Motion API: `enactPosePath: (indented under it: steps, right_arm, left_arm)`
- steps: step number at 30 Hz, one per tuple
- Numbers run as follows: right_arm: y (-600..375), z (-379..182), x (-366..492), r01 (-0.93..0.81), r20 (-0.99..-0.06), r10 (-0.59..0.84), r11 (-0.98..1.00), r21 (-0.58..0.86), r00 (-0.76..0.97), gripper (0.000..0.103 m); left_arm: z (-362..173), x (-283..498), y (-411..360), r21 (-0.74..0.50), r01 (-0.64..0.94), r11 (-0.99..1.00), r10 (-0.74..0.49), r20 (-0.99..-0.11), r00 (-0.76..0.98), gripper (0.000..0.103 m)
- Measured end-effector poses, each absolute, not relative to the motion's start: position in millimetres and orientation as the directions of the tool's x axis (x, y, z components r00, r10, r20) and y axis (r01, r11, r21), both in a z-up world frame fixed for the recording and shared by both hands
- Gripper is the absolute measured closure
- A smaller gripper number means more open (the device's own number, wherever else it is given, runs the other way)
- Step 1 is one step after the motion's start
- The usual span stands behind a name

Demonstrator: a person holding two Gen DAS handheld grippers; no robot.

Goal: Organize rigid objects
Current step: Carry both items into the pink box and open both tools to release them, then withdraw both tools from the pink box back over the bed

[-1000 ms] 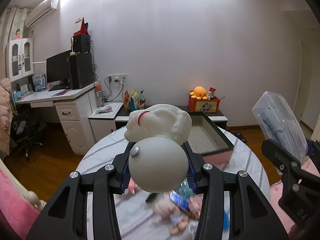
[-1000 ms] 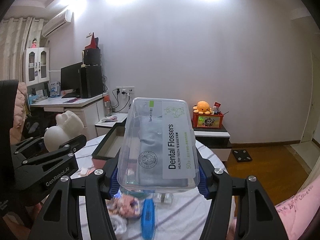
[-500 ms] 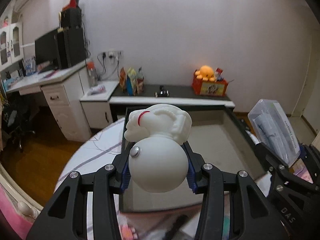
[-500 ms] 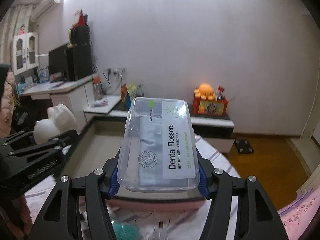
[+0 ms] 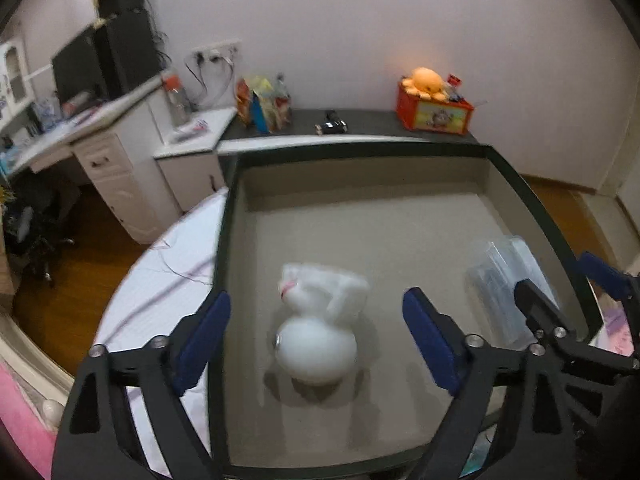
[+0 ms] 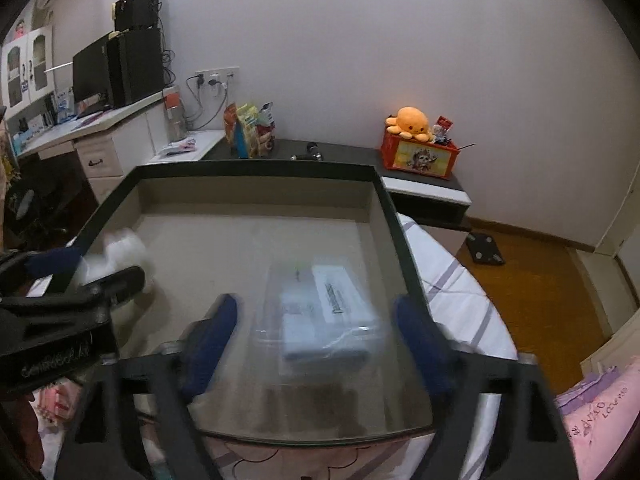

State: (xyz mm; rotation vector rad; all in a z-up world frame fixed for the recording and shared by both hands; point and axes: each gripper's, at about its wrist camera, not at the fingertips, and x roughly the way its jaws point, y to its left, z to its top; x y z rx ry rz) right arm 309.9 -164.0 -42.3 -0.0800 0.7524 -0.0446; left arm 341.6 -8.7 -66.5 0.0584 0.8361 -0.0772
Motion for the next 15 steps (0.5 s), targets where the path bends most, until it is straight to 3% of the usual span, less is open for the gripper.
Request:
enactPosePath:
  steps: [15]
  right_arm:
    - [-173, -52, 314, 0.01, -0.709, -0.044, 0.999, -0.052, 0.704, 0.017]
  left_arm:
    - [-62, 340, 4, 0.017, 0.066, 0.998, -0.032, -0.736, 0.676, 0.01]
